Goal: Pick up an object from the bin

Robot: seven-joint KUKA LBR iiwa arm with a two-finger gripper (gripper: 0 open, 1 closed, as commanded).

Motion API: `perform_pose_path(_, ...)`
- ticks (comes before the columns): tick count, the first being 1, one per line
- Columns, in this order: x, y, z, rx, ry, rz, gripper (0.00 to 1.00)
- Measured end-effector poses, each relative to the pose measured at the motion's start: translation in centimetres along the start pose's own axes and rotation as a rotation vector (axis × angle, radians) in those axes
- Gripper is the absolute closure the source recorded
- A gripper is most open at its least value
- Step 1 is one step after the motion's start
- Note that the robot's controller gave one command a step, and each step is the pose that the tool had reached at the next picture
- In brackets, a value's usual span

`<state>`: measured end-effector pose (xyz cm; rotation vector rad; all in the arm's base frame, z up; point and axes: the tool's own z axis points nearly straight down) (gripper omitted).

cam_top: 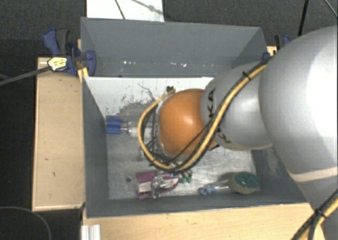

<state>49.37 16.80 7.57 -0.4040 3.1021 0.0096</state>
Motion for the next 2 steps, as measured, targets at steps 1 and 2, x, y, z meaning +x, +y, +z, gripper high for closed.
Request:
perform_pose_path(1,0.4,0.0,0.0,0.001,0.019,0.003,1.00)
perform_pose_path(2,0.8,0.5,-16.7,0.003,0.006,-0.191,1.00)
